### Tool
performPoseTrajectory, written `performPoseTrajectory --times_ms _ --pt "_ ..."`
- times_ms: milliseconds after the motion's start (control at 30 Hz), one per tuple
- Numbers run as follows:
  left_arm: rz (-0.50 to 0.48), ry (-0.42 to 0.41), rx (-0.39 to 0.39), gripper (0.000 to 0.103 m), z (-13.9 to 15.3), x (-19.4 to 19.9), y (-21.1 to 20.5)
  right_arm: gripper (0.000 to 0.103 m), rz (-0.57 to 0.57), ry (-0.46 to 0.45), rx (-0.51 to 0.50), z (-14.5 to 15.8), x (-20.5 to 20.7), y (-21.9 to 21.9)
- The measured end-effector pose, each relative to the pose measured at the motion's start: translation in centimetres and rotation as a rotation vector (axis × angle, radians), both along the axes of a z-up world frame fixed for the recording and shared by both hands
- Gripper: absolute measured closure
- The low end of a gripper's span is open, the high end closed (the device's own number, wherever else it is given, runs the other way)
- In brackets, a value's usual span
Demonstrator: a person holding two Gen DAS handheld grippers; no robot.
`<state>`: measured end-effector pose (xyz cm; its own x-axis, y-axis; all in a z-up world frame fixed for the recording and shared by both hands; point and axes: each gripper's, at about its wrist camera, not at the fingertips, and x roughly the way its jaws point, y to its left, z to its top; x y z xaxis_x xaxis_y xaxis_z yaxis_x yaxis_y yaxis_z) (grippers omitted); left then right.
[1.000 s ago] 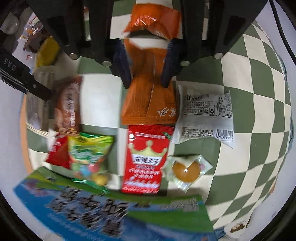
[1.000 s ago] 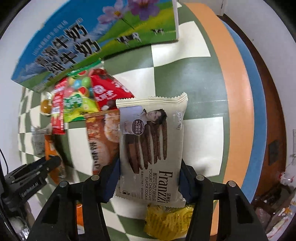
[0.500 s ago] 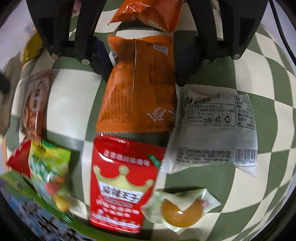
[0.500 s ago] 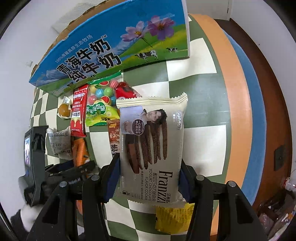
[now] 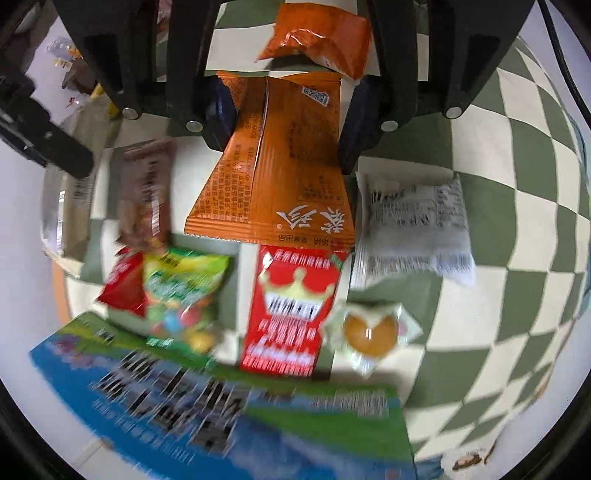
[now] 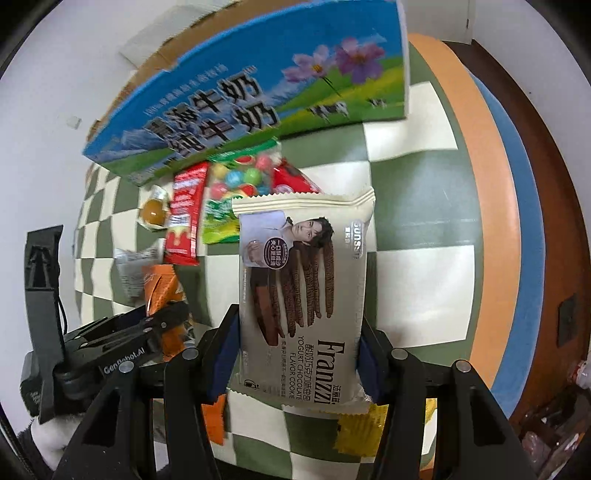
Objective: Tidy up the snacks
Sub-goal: 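Carry both packets into the cardboard box and open both tools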
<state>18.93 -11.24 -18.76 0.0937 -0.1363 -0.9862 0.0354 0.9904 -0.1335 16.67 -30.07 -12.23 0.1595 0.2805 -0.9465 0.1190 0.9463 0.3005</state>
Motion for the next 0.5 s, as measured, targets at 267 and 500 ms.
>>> performPoseTrajectory --times_ms 267,500 --pt "-0.022 -0.169 -0.100 0.056 11.4 2.0 -0.5 0.045 0.000 -0.104 0.065 5.6 1.6 -0.3" --pt "-0.056 -0.274 -0.068 0.056 17.1 11.9 -2.1 0.045 0.003 -0.233 0.053 11.5 7.3 -1.3"
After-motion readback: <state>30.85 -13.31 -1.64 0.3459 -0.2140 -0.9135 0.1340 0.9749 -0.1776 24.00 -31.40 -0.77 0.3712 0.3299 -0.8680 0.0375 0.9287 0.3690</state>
